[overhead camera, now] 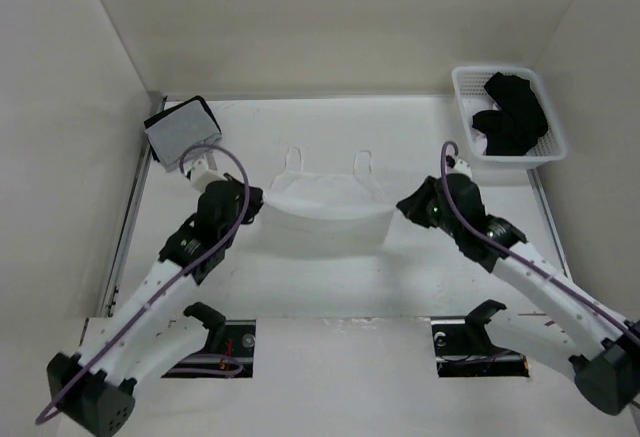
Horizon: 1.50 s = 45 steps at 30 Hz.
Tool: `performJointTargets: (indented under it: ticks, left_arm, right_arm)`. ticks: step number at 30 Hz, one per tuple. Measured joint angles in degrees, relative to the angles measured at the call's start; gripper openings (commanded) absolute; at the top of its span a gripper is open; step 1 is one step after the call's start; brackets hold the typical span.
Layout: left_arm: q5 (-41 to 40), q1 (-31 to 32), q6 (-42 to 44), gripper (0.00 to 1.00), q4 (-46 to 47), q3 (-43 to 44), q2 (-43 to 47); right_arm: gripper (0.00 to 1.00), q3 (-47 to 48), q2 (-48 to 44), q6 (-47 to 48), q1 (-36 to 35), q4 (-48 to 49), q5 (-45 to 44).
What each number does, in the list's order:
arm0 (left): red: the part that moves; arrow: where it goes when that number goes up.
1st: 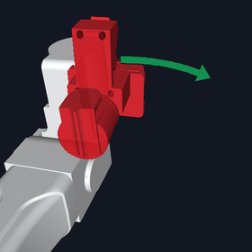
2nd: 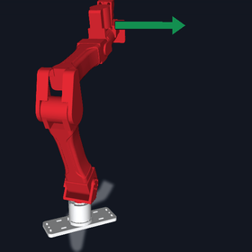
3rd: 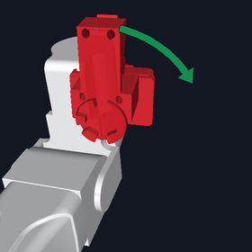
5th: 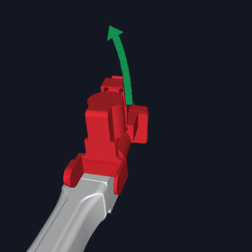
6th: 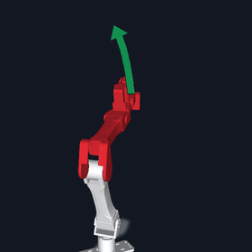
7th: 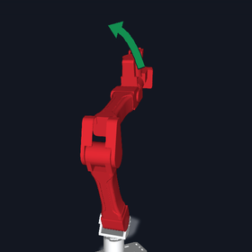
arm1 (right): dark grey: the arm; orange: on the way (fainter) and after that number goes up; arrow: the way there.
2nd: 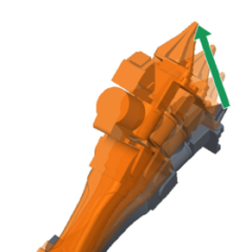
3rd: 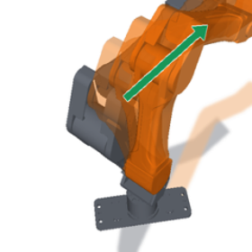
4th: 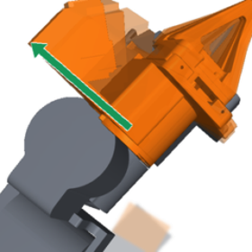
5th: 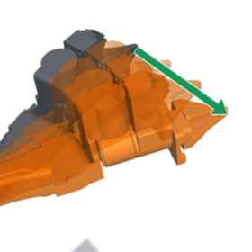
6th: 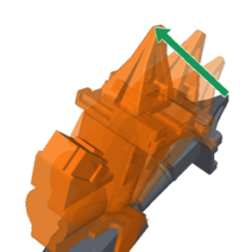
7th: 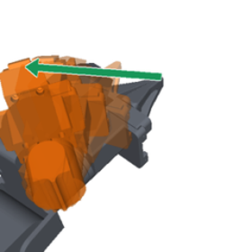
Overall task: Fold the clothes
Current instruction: Fold the tank top
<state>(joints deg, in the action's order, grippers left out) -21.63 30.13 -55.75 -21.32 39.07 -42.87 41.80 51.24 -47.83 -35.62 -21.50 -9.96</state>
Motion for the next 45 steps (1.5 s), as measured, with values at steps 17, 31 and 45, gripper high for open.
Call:
performJointTargets:
  ticks: [17,31,45]
  left_arm:
    - [2.5,-14.5,2.9,0.31,20.5,30.9,-53.7]
    - [6.2,-14.7,1.2,0.38,26.1,-0.9,-36.3]
    - [20.9,-16.3,-0.2,0.39,40.1,-12.3,-40.3]
  right_arm:
    - [0.32,33.7,48.3,6.3,21.8,13.0,17.6]
    - [0.04,9.6,41.2,4.8,19.3,24.4,14.4]
    - [0.33,-9.5,28.7,2.4,11.6,36.1,13.7]
